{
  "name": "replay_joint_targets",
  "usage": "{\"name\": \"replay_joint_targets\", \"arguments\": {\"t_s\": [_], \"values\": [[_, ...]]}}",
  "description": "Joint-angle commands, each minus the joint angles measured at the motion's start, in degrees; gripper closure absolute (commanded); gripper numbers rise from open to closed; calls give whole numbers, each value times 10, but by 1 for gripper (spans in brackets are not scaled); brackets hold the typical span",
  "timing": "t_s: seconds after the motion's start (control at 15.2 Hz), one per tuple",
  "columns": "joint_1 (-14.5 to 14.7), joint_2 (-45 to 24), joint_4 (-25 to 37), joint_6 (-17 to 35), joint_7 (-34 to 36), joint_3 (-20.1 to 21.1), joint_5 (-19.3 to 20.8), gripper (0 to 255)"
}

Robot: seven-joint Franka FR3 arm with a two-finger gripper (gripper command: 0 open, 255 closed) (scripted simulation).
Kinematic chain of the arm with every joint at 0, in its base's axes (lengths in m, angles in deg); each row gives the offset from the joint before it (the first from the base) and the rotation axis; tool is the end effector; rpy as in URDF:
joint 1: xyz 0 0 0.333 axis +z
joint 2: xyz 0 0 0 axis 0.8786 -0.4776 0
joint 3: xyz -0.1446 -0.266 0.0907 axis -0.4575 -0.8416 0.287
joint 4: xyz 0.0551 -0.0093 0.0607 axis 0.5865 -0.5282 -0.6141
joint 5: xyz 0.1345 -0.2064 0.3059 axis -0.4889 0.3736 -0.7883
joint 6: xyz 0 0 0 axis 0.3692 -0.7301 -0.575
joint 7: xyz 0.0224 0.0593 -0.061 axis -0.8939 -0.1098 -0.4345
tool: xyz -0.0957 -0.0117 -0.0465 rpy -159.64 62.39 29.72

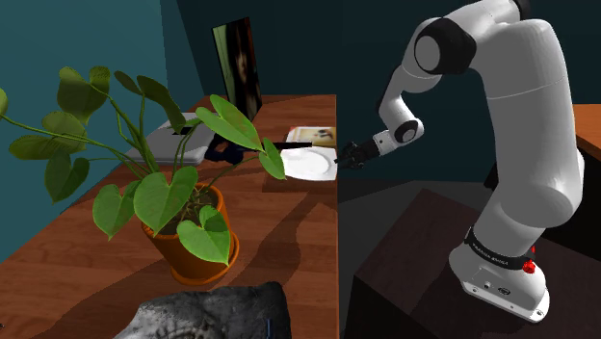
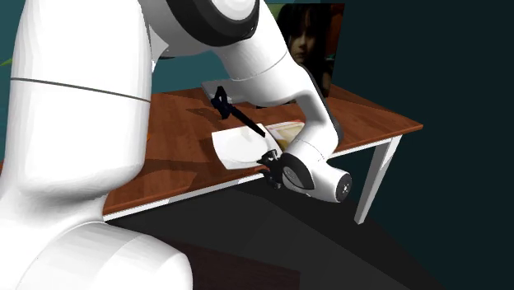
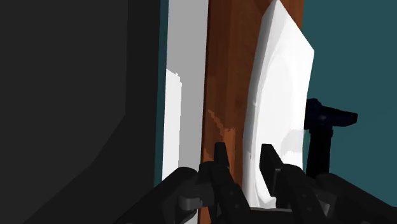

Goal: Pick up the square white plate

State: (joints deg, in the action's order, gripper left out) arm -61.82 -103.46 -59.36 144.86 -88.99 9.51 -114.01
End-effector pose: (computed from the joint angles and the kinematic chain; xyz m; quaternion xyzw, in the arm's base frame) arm 0.4528 -0.1902 0.1429 -0.7751 0.3118 -0.1626 0.5249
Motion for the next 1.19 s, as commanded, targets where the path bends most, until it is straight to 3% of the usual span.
{"name": "replay_joint_targets", "arguments": {"t_s": [0.0,0.26,1.12], "values": [[2,1,4,-3,-1,3,-3,255],[3,4,2,-2,1,3,-2,255],[27,115,-29,33,69,-24,54,255]]}}
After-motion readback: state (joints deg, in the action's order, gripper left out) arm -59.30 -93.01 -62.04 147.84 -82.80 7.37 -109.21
